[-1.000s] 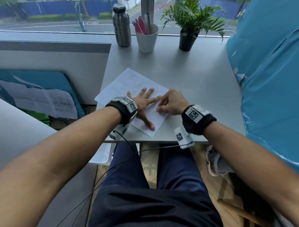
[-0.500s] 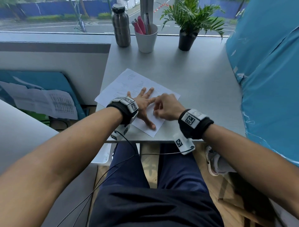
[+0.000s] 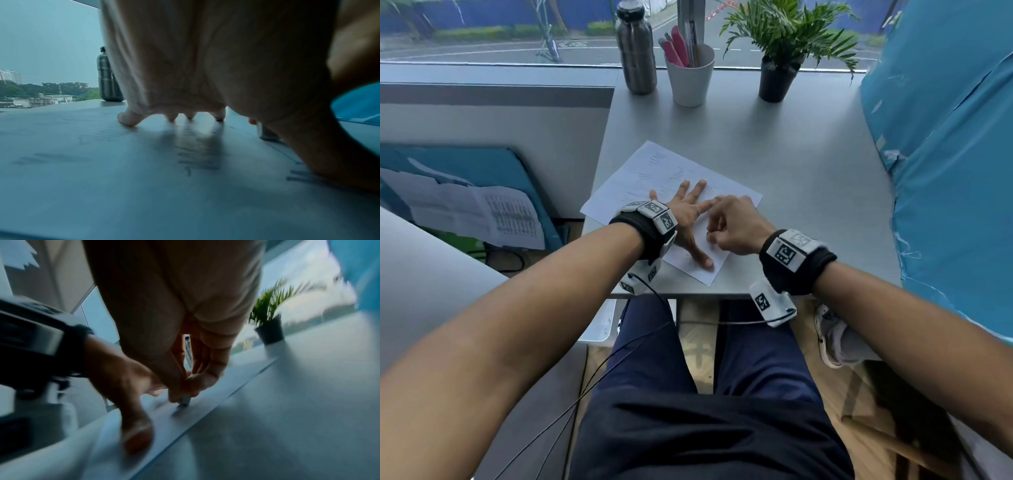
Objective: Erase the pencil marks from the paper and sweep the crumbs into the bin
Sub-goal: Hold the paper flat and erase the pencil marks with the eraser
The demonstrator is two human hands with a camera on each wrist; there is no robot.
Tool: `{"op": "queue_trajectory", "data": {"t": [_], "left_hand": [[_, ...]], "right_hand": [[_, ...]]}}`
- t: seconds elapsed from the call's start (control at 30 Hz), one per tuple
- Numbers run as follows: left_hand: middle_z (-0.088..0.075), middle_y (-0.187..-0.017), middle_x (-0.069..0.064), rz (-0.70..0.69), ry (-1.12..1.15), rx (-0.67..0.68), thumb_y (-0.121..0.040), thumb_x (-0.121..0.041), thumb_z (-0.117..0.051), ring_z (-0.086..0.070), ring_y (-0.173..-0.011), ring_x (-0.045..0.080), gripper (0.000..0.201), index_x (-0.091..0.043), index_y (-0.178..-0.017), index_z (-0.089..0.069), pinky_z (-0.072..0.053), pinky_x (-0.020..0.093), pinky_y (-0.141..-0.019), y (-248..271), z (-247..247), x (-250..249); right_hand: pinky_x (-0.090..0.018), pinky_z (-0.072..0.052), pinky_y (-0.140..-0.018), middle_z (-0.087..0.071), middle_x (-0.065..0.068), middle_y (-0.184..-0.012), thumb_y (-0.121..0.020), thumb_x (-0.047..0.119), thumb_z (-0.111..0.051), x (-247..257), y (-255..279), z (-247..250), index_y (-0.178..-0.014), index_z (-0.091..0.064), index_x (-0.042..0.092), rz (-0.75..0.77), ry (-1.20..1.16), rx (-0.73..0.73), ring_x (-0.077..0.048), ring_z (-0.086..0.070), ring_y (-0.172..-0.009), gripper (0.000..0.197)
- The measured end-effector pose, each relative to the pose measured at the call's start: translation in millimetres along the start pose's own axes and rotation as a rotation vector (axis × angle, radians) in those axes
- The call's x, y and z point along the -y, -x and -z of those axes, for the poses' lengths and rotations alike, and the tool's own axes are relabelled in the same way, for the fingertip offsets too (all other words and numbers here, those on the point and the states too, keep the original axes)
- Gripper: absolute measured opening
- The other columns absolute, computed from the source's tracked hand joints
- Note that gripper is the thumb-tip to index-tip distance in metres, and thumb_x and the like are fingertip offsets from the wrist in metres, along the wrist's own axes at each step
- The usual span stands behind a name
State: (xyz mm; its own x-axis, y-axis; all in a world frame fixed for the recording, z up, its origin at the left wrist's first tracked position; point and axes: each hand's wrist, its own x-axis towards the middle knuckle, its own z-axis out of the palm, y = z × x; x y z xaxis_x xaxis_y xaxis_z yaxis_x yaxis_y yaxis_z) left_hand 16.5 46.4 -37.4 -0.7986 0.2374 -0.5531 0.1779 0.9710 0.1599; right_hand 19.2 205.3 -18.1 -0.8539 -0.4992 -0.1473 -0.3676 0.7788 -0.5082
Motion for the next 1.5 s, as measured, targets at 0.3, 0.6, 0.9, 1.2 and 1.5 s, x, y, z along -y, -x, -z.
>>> {"op": "queue_trajectory", "data": {"t": [0.3,0.6,0.9,1.2,1.5], "left_hand": [[0.037,-0.153,-0.011,0.007,0.012,0.003,-0.033,-0.082,-0.075,0.033,-0.142,0.021,0.149,-0.051,-0.145,0.017,0.01,0.078,-0.1,-1.1,0.2,-2.2],[0.037,-0.153,-0.012,0.011,0.022,-0.006,-0.033,-0.082,-0.076,0.034,-0.142,0.021,0.149,-0.051,-0.146,0.015,0.013,0.076,-0.098,-2.3,-0.9,-1.8],[0.037,-0.153,-0.012,0.01,0.029,-0.012,-0.031,-0.082,-0.076,0.034,-0.141,0.02,0.149,-0.052,-0.146,0.014,0.014,0.076,-0.098,-2.7,-1.4,-1.4],[0.038,-0.153,-0.012,0.011,0.022,-0.004,-0.031,-0.083,-0.076,0.034,-0.142,0.021,0.15,-0.051,-0.146,0.015,0.014,0.076,-0.099,-2.7,-1.5,-1.4],[0.038,-0.152,-0.012,0.016,0.007,-0.004,-0.032,-0.084,-0.074,0.034,-0.142,0.02,0.151,-0.049,-0.146,0.019,0.013,0.078,-0.1,-3.4,-1.7,-1.3]], "right_hand": [[-0.021,-0.051,-0.064,-0.072,-0.005,-0.077,-0.071,0.013,-0.076,-4.7,-4.4,2.7,-0.076,-0.077,0.009,-0.015,-0.014,-0.015,-0.013,-0.063,-0.065,0.006],[-0.01,-0.043,-0.058,-0.069,0.001,-0.07,-0.071,0.014,-0.076,-9.7,-14.8,9.0,-0.075,-0.077,0.012,-0.076,-0.05,-0.062,-0.01,-0.06,-0.063,0.004],[-0.019,-0.051,-0.061,-0.072,-0.005,-0.069,-0.071,0.012,-0.074,-9.7,-19.8,8.0,-0.073,-0.077,0.01,-0.078,-0.052,-0.11,-0.016,-0.065,-0.063,0.004],[-0.012,-0.043,-0.052,-0.07,-0.005,-0.067,-0.071,0.01,-0.072,-2.4,-18.0,3.4,-0.072,-0.076,0.007,-0.062,-0.033,-0.08,-0.015,-0.062,-0.061,0.005],[-0.019,-0.05,-0.056,-0.072,-0.007,-0.07,-0.071,0.008,-0.071,8.7,-11.8,-1.1,-0.073,-0.076,0.006,-0.003,-0.006,0.002,-0.018,-0.065,-0.065,0.006]]}}
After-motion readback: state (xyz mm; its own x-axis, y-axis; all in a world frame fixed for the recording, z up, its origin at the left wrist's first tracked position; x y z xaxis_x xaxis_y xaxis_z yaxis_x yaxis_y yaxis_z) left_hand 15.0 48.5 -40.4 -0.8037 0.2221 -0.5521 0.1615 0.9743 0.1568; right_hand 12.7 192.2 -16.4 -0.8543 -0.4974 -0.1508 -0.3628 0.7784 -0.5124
